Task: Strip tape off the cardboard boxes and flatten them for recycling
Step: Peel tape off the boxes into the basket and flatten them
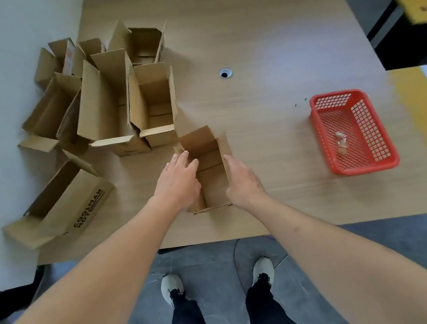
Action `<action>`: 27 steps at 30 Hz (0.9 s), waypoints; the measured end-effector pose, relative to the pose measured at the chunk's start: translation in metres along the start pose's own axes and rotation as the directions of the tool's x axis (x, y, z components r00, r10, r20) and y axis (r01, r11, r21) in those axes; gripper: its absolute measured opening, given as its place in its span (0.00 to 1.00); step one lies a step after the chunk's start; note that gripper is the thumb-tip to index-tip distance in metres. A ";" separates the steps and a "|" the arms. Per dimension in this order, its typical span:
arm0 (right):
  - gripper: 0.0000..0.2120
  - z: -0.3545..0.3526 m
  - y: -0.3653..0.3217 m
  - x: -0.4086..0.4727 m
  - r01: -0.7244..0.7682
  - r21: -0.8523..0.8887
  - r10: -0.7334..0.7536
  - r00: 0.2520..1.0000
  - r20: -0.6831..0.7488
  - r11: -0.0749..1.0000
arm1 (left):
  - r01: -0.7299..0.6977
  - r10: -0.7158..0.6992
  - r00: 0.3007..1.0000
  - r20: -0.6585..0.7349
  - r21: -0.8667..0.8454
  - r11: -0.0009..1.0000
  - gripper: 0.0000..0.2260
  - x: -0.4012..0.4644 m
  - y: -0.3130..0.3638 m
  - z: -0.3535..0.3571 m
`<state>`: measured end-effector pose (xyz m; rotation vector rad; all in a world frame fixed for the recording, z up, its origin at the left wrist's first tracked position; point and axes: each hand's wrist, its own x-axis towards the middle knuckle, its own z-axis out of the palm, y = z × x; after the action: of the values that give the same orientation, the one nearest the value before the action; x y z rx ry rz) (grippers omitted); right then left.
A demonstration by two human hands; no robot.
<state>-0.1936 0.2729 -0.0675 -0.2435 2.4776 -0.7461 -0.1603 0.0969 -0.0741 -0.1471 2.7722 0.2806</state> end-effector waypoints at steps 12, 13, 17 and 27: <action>0.39 -0.053 0.117 0.037 -0.114 -0.180 0.081 0.980 -0.181 0.977 | -0.025 0.033 0.988 0.154 -0.056 0.998 0.35 0.062 0.087 0.036; 0.38 -0.050 0.122 0.038 -0.088 -0.327 0.017 0.977 -0.214 0.941 | -0.028 0.037 0.983 0.180 -0.051 0.998 0.39 0.063 0.087 0.041; 0.37 -0.035 0.133 0.034 0.145 -0.591 -0.252 0.962 -0.104 0.794 | -0.035 0.053 0.975 0.215 -0.088 0.996 0.46 0.062 0.080 0.056; 0.38 0.009 0.162 0.014 0.250 -0.372 -0.224 0.968 0.114 0.894 | -0.073 0.190 0.950 0.249 -0.411 0.909 0.61 0.064 0.066 0.080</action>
<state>-0.2037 0.3991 -0.1701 -0.7157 2.5366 -0.3259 -0.2029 0.1739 -0.1586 -0.0130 2.4087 0.8350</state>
